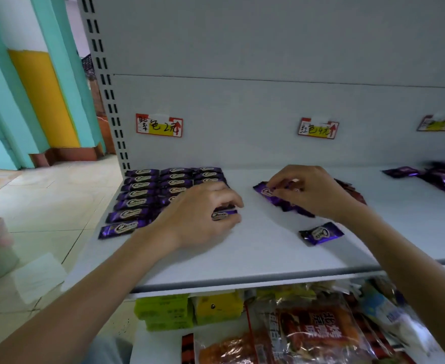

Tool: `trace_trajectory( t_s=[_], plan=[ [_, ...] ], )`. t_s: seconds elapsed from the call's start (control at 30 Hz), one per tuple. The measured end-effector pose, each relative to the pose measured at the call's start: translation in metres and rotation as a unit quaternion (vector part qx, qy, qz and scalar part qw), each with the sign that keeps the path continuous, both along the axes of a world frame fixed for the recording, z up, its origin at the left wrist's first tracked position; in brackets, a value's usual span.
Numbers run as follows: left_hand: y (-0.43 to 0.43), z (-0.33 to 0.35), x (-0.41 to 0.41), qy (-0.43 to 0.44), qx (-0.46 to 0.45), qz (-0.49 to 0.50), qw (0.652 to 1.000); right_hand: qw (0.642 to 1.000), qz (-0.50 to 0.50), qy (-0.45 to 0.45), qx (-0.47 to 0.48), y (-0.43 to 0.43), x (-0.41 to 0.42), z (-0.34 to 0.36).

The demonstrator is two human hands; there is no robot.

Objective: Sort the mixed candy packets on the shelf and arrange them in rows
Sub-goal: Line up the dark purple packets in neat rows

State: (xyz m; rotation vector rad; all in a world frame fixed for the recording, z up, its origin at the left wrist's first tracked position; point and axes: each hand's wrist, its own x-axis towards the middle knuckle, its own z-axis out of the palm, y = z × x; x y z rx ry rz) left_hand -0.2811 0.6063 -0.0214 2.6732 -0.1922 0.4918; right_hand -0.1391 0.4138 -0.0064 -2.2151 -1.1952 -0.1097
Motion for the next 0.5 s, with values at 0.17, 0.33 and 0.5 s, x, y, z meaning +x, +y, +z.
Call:
trace_trajectory(
  t_s=[0.17, 0.33, 0.5],
  plan=[
    [-0.048, -0.002, 0.043, 0.044, -0.013, -0.039, 0.998, 0.995, -0.079, -0.021, -0.051, -0.045, 0.028, -0.003],
    [-0.088, -0.006, 0.060, 0.077, 0.009, -0.066, 0.995, 0.993, -0.101, -0.031, -0.057, -0.054, 0.046, -0.010],
    [-0.089, -0.010, 0.063, 0.097, 0.001, -0.082, 0.992, 0.994, -0.048, -0.046, -0.091, -0.048, 0.043, -0.014]
  ],
)
